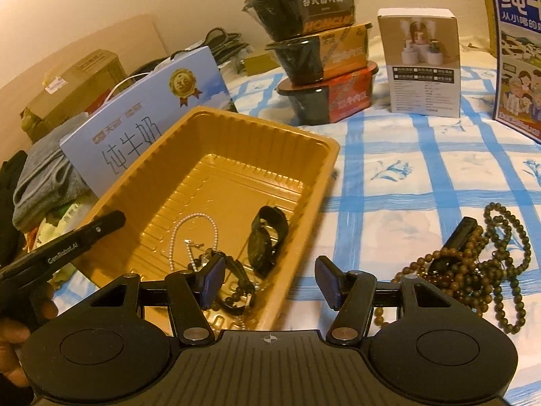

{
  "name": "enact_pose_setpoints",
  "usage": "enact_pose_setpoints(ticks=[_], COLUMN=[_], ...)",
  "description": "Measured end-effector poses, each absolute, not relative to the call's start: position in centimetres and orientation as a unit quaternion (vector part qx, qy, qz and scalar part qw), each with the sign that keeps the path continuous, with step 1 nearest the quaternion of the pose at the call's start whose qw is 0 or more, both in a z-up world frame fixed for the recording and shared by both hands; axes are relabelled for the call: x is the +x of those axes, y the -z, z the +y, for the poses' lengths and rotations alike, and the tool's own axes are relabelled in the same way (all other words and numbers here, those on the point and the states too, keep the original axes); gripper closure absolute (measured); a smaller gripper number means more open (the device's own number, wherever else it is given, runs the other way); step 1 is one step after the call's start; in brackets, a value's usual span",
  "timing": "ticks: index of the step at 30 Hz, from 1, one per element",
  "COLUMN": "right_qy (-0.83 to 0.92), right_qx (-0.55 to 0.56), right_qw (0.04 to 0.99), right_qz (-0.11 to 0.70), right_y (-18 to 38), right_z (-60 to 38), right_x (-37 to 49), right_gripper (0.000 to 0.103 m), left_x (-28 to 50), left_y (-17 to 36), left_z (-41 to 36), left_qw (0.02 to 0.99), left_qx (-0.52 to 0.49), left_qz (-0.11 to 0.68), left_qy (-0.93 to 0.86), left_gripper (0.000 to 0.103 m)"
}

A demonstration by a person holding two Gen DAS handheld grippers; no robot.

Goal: Organize jewelry
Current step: 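Move the right tool back to the pile and grasp the dark bead necklace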

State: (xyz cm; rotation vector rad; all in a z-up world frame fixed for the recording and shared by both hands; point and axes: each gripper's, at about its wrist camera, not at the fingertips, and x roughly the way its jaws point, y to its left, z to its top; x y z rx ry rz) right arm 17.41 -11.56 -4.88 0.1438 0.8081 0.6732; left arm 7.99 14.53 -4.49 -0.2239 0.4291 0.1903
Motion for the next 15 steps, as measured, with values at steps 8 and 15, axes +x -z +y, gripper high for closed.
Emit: enact_pose_setpoints(ticks=[8,15], right_qy=[-0.286,-0.230], right_qx=[0.081,0.091], right_qw=[0.873,0.880], right_qz=[0.388,0.405], right_y=[5.6,7.5], right_z=[-14.4,-18.1], right_x=[16.8,15.9], right_gripper=[0.044,0.044], left_x=[8.0,8.0], left_y=[4.5,4.5], left_z=[14.5,14.5], left_qw=[0.966,0.966], left_qx=[-0.112,-0.112], left_qz=[0.212,0.213], left_qy=[-0.094,-0.094], left_gripper=[0.097,0.097])
